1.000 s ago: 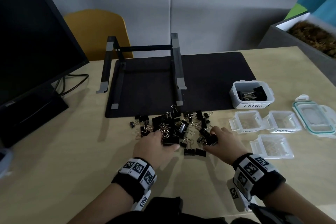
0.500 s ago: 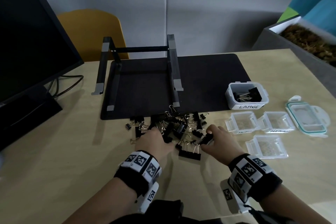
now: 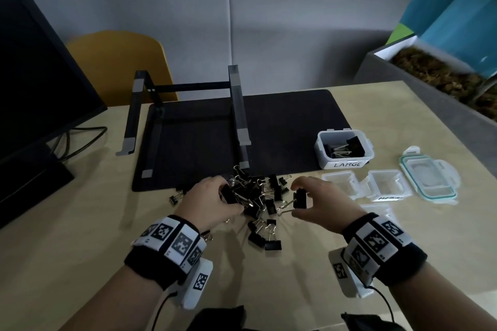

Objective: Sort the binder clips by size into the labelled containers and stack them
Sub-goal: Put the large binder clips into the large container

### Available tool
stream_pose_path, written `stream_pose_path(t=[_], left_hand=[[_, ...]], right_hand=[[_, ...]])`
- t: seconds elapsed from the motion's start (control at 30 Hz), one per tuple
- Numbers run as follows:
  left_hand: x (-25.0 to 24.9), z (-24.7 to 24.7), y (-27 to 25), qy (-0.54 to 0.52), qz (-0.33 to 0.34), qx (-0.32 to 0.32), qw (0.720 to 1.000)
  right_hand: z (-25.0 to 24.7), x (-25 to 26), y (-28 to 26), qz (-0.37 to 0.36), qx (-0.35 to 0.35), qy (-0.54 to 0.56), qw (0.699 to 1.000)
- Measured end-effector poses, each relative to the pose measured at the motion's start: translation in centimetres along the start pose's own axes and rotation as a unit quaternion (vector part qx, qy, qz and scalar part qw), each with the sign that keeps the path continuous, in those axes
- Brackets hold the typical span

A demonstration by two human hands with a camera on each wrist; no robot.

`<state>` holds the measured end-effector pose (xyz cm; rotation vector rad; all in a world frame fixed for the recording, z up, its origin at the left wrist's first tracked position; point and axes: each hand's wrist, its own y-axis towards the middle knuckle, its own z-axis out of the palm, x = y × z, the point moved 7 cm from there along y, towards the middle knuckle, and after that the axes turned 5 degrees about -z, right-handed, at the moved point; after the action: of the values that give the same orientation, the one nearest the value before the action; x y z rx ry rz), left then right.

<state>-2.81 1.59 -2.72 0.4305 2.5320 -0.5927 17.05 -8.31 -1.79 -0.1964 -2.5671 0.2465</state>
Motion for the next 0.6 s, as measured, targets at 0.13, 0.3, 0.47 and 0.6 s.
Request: stream_pose_path(t=[0.13,0.3,0.47,0.6], left_hand=[[-1.6,-0.4,0.0,-0.017,0.026,0.000,1.000],[-3.5,0.3,0.6,-0.077,0.054,0.008,0.995],[-6.3,1.8,1.3,-0.097,0.068,0.025,0.993],[-9.9,2.2,2.1,-0.107,0.095,0.017,0.990]], right_hand=[[-1.8,-0.1,0.0,-0.023,0.001,0.021,1.000],[-4.5,-2.2,0.3,-0.006,-0.060,0.098,0.993],[-7.1,-5.7,0.8,0.016,-0.089,0.100,0.991],[-10.3,-8.9,1.0,0.039,-0.103,0.070,0.991]])
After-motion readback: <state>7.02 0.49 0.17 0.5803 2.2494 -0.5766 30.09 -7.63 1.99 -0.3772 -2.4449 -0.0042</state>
